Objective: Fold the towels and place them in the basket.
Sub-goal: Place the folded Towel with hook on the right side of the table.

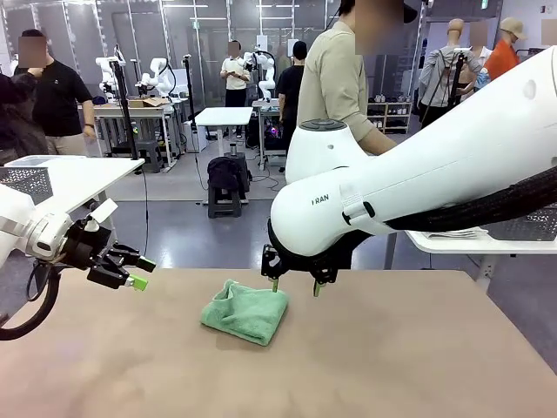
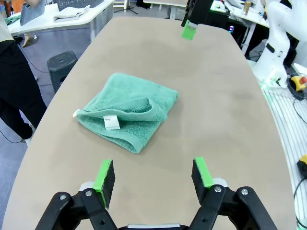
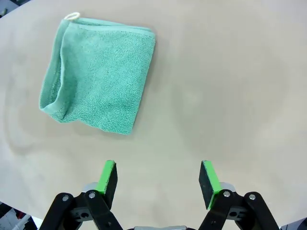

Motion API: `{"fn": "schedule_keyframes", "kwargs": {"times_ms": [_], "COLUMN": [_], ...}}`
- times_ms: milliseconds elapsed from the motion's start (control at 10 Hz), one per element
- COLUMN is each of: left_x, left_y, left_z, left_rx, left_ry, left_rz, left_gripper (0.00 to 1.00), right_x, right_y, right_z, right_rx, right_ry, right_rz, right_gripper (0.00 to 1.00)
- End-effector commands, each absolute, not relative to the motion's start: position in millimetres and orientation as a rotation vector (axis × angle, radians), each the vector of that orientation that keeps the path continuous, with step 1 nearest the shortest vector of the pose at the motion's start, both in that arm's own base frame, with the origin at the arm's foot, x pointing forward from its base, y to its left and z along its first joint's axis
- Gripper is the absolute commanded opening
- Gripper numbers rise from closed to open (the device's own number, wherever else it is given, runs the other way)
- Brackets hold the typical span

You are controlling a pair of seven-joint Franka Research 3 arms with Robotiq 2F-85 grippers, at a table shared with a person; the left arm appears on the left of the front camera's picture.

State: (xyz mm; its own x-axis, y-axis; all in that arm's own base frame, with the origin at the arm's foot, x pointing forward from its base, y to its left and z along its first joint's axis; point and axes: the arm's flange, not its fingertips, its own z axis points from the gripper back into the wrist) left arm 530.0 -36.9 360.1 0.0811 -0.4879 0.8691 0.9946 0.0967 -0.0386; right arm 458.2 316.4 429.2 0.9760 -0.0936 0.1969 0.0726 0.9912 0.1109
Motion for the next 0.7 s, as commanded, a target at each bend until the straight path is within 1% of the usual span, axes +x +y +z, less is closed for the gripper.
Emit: {"fn": "schedule_keyframes", "kwargs": {"times_ms": [0,600], "left_x": [529.8,529.8], "left_y": [-36.7,-36.7], "left_z": [360.6,360.6], "left_rx": [-0.797,-0.797], "left_ry": [-0.824,-0.824], "left_rz": [-1.307,-1.307], "left_gripper": [0.82,0.82], "right_x": [457.6,458.6], "right_y": [317.9,315.9], "right_z": [429.7,429.2], "right_rx": [0.099,0.103], "right_ry": [-0.210,-0.203], "right_rz": [-0.097,-0.085], "right_gripper": [0.86,0.86]}}
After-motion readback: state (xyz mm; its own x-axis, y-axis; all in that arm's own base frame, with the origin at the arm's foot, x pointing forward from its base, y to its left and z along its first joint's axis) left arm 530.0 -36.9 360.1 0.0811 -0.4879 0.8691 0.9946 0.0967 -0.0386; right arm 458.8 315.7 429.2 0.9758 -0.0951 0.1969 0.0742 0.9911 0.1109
